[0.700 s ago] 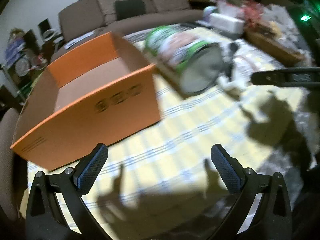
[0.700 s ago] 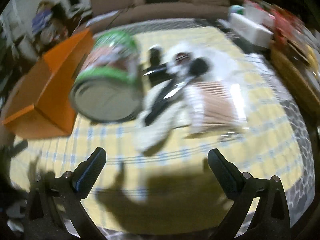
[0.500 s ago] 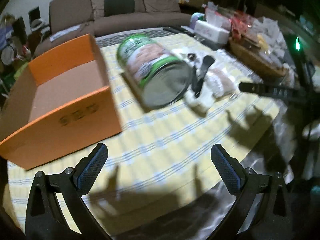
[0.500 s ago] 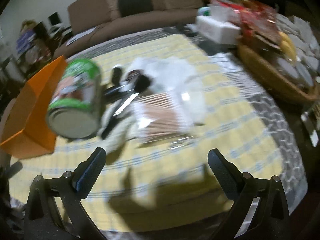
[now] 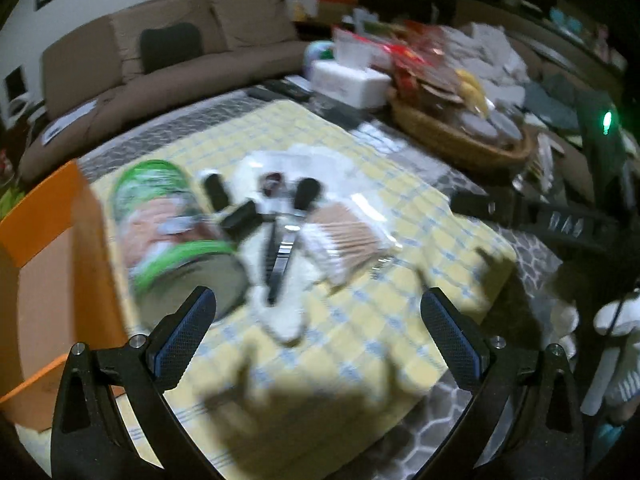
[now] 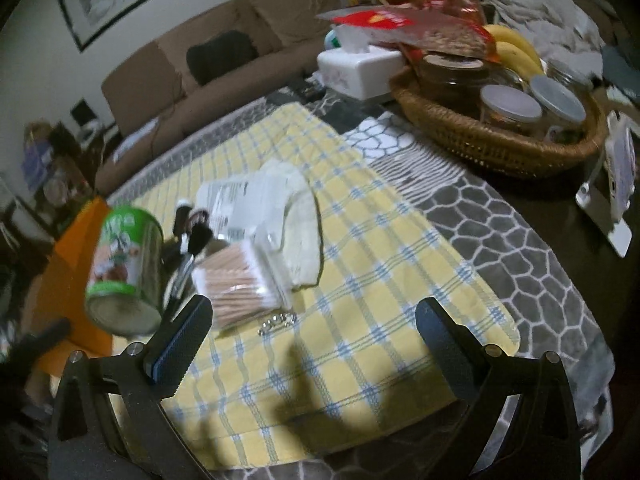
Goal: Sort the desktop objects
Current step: 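Reach and close the left tool on the small silver bead keychain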
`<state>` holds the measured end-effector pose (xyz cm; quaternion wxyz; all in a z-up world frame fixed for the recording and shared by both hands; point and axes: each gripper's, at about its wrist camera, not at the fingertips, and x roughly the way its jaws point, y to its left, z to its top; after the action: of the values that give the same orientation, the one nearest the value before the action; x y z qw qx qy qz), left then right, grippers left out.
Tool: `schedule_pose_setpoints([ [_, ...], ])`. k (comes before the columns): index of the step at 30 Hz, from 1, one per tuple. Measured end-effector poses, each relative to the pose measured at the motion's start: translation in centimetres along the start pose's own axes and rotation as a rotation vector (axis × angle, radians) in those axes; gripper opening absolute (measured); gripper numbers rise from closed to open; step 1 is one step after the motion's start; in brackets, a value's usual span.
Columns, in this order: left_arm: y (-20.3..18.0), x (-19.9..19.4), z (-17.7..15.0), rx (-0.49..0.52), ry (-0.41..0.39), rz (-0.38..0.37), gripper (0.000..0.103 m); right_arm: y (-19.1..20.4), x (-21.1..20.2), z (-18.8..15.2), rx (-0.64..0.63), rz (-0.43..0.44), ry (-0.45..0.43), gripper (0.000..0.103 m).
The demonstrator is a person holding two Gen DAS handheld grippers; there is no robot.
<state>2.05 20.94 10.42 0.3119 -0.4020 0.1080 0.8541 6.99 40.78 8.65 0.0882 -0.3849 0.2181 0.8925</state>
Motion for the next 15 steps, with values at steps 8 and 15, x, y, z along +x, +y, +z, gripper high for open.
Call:
schedule_pose_setpoints([
  [8, -4.0, 6.3, -0.3, -0.017, 0.123, -0.037, 0.081, -2.7, -1.3, 0.6, 0.145, 0.084, -0.012, 0.103],
  [15, -5.5, 10.3, 0.2, -0.030, 0.166, -0.015, 0.063, -3.4, -1.5, 0.7, 0.194, 0.103, -0.008, 0.103],
])
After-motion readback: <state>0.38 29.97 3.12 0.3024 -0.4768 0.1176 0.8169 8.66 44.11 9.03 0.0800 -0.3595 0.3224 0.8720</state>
